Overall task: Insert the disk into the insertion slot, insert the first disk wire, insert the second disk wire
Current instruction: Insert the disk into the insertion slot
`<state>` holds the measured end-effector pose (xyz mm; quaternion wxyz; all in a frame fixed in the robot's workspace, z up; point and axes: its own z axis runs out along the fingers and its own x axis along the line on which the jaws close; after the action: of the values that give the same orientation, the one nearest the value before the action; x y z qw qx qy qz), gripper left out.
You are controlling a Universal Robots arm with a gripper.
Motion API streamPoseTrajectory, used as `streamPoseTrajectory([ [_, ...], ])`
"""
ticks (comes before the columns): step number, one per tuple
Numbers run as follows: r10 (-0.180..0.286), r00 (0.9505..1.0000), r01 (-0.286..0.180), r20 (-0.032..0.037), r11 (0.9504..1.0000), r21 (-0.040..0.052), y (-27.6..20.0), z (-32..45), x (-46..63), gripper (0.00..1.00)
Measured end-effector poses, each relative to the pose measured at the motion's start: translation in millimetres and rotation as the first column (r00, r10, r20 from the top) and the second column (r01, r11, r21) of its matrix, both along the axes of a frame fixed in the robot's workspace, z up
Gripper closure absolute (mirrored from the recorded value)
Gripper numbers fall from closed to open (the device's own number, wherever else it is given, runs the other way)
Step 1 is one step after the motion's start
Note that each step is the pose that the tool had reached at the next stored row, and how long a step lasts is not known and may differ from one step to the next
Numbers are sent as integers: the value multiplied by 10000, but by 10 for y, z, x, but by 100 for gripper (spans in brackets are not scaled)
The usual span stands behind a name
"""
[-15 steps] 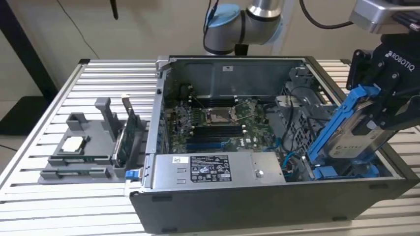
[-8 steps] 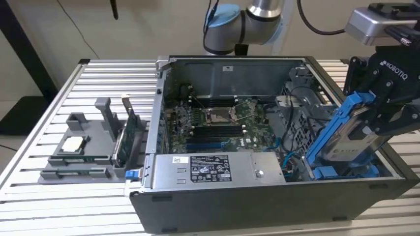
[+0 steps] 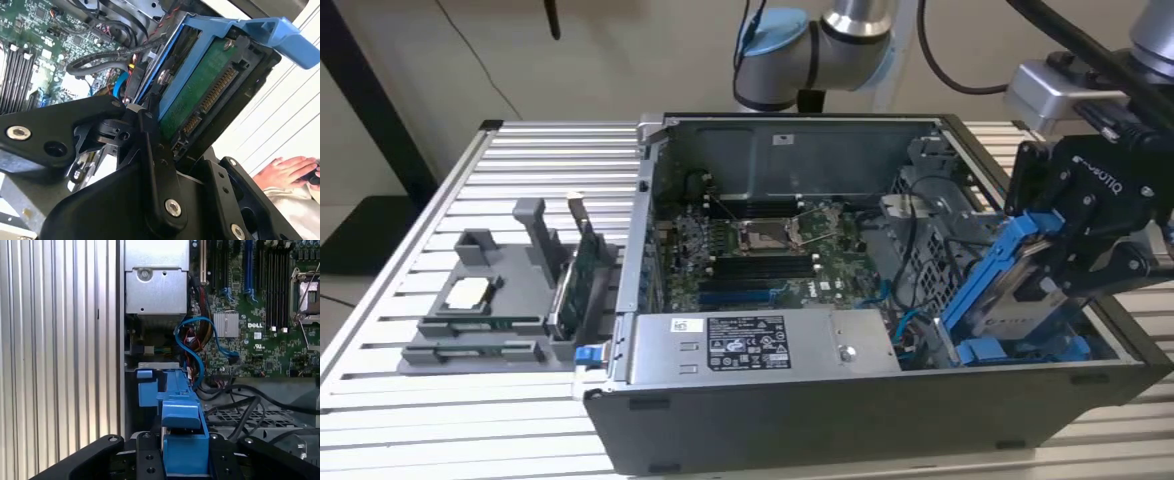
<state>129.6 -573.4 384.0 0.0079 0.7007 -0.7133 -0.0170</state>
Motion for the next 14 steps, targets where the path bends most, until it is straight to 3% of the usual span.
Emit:
streamPoseTrajectory([
  [7,0,10000,0,0,10000,-2,0,-22,0,66],
  [8,0,10000,0,0,10000,-2,0,-22,0,60],
  [14,0,10000,0,0,10000,-4,0,21,0,60],
])
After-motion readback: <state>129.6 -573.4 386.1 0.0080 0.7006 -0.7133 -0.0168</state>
